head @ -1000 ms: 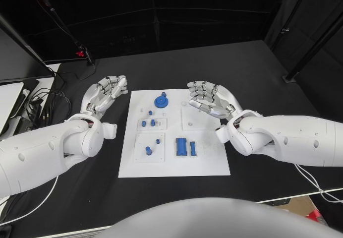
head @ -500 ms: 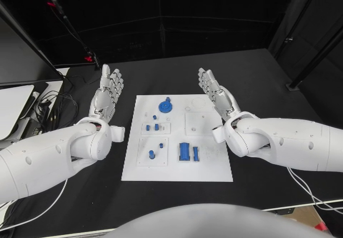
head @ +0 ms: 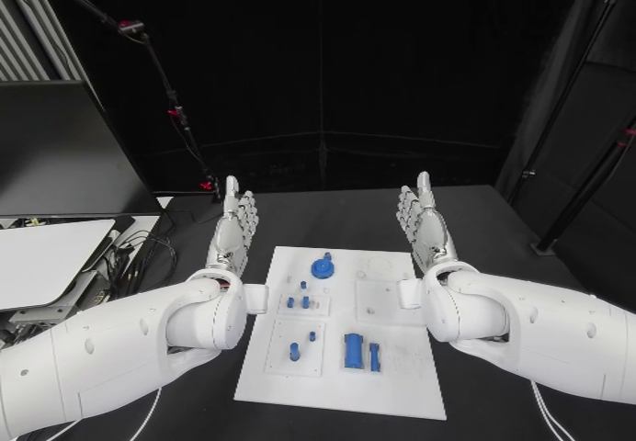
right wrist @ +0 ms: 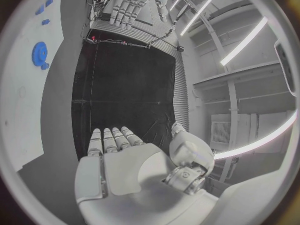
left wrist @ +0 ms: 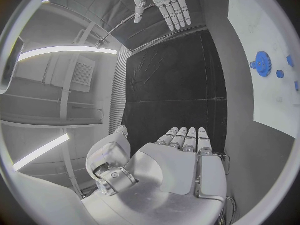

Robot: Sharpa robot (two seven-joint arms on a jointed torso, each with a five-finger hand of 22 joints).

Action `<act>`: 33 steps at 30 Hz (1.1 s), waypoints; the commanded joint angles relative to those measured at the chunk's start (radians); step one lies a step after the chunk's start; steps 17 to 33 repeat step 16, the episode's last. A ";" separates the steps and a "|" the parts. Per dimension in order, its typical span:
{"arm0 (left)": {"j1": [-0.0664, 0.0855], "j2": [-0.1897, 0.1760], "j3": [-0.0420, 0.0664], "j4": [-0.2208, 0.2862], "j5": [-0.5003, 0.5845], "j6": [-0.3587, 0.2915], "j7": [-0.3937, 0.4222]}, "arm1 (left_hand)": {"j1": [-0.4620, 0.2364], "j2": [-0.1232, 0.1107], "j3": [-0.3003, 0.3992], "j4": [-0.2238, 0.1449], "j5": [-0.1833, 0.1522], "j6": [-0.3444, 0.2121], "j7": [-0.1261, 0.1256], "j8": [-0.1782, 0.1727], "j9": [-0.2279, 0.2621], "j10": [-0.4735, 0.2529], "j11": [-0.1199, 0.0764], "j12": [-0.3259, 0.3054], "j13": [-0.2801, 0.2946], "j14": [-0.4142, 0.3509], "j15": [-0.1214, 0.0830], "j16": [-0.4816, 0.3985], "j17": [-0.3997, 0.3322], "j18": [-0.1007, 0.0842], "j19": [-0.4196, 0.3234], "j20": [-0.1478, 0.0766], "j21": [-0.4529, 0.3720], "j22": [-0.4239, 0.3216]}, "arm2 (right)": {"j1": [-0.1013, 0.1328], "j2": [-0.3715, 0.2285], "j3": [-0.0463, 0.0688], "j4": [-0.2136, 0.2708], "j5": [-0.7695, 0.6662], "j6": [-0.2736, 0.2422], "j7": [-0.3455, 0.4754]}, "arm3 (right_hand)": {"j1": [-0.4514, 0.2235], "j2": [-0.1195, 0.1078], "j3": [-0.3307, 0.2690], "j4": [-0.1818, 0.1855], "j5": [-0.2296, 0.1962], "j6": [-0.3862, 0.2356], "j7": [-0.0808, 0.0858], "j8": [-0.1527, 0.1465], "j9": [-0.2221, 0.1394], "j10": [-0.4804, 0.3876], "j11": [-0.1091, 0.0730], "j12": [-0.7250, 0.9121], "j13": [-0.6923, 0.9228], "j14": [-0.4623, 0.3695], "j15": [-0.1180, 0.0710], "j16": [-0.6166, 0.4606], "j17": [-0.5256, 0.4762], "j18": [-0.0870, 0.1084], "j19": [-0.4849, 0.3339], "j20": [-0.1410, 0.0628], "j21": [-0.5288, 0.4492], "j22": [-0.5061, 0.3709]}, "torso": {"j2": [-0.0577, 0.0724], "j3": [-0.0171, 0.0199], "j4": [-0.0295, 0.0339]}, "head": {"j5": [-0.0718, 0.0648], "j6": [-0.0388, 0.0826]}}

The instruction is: Assemble the parts on the task board

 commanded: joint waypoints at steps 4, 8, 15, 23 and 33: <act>0.001 -0.001 0.002 0.003 0.010 -0.056 -0.026 | -0.006 0.001 0.000 -0.003 -0.004 -0.005 0.000 -0.003 -0.001 -0.003 0.000 -0.004 -0.001 -0.001 -0.004 -0.004 -0.001 -0.006 -0.003 0.000 -0.003 -0.001 | 0.001 0.001 0.001 0.000 0.060 -0.039 -0.020 | -0.007 0.001 0.000 -0.004 -0.003 -0.005 0.000 -0.004 -0.001 -0.005 0.000 -0.004 -0.001 -0.004 0.000 -0.004 -0.001 -0.007 -0.005 0.000 -0.003 -0.001 | -0.025 -0.0073 -0.0173 | 0.020 0.028; 0.001 -0.001 0.002 0.003 0.010 -0.056 -0.026 | -0.006 0.001 0.000 -0.003 -0.004 -0.005 0.000 -0.003 -0.001 -0.003 0.000 -0.004 -0.001 -0.001 -0.004 -0.004 -0.001 -0.006 -0.003 0.000 -0.003 -0.001 | 0.001 0.001 0.001 0.000 0.060 -0.039 -0.020 | -0.007 0.001 0.000 -0.004 -0.003 -0.005 0.000 -0.004 -0.001 -0.005 0.000 -0.004 -0.001 -0.004 0.000 -0.004 -0.001 -0.007 -0.005 0.000 -0.003 -0.001 | -0.025 -0.0073 -0.0173 | 0.020 0.028; 0.001 -0.001 0.002 0.003 0.010 -0.056 -0.026 | -0.006 0.001 0.000 -0.003 -0.004 -0.005 0.000 -0.003 -0.001 -0.003 0.000 -0.004 -0.001 -0.001 -0.004 -0.004 -0.001 -0.006 -0.003 0.000 -0.003 -0.001 | 0.001 0.001 0.001 0.000 0.060 -0.039 -0.020 | -0.007 0.001 0.000 -0.004 -0.003 -0.005 0.000 -0.004 -0.001 -0.005 0.000 -0.004 -0.001 -0.004 0.000 -0.004 -0.001 -0.007 -0.005 0.000 -0.003 -0.001 | -0.025 -0.0073 -0.0173 | 0.020 0.028; 0.001 -0.001 0.002 0.003 0.010 -0.056 -0.026 | -0.006 0.001 0.000 -0.003 -0.004 -0.005 0.000 -0.003 -0.001 -0.003 0.000 -0.004 -0.001 -0.001 -0.004 -0.004 -0.001 -0.006 -0.003 0.000 -0.003 -0.001 | 0.001 0.001 0.001 0.000 0.060 -0.039 -0.020 | -0.007 0.001 0.000 -0.004 -0.003 -0.005 0.000 -0.004 -0.001 -0.005 0.000 -0.004 -0.001 -0.004 0.000 -0.004 -0.001 -0.007 -0.005 0.000 -0.003 -0.001 | -0.025 -0.0073 -0.0173 | 0.020 0.028; 0.001 -0.001 0.002 0.003 0.010 -0.056 -0.026 | -0.006 0.001 0.000 -0.003 -0.004 -0.005 0.000 -0.003 -0.001 -0.003 0.000 -0.004 -0.001 -0.001 -0.004 -0.004 -0.001 -0.006 -0.003 0.000 -0.003 -0.001 | 0.001 0.001 0.001 0.000 0.060 -0.039 -0.020 | -0.007 0.001 0.000 -0.004 -0.003 -0.005 0.000 -0.004 -0.001 -0.005 0.000 -0.004 -0.001 -0.004 0.000 -0.004 -0.001 -0.007 -0.005 0.000 -0.003 -0.001 | -0.025 -0.0073 -0.0173 | 0.020 0.028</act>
